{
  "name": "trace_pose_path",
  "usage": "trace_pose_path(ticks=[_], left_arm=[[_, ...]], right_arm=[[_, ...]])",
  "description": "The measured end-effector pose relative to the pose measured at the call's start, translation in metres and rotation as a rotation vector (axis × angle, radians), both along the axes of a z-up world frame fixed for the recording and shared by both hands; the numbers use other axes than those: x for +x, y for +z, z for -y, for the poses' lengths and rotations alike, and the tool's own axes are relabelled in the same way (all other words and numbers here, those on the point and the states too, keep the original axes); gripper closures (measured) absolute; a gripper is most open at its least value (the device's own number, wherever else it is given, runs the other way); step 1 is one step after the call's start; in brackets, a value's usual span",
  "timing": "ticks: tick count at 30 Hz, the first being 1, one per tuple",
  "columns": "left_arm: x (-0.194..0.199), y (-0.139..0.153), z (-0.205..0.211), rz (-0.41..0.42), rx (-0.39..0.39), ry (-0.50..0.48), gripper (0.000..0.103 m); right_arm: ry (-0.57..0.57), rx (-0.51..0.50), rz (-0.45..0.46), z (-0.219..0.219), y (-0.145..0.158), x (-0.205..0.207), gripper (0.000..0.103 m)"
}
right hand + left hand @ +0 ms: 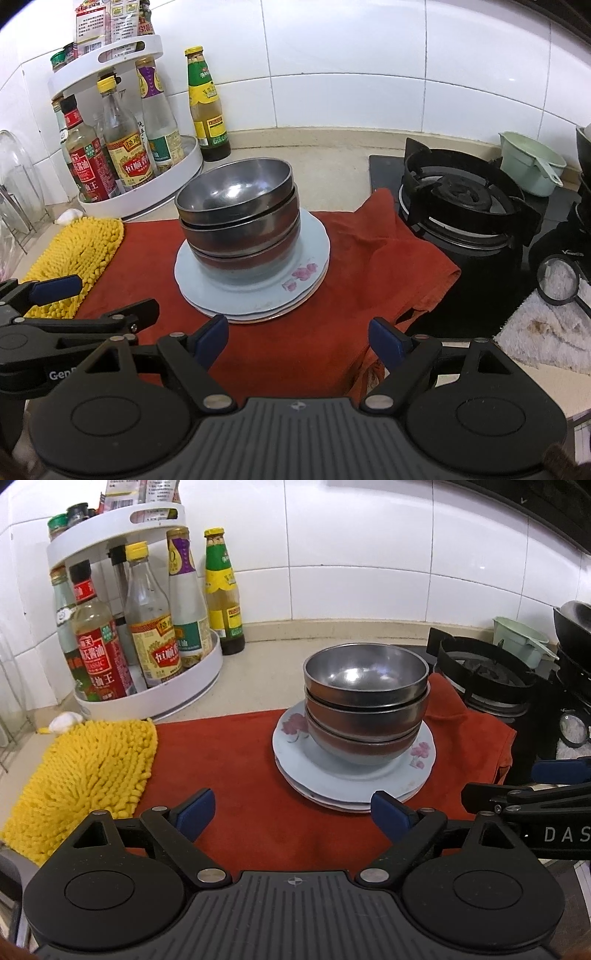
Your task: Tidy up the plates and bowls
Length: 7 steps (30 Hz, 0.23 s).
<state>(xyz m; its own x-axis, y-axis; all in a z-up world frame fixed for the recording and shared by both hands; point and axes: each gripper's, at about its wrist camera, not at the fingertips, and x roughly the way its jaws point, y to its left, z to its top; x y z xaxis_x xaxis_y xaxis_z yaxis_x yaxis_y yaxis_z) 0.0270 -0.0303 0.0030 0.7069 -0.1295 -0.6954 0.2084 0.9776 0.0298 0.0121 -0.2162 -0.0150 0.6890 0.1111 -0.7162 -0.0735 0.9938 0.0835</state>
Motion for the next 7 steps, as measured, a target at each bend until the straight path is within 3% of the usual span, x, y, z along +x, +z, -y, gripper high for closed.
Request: trace_pose_path(ticks=[7], left_arm=[[0.0021,0.0004,-0.0087,0.013,-0.056,-0.001,0.011]], right_arm=[[0.007,0.016,0.012,-0.0033,0.0034,0.004,0.024]])
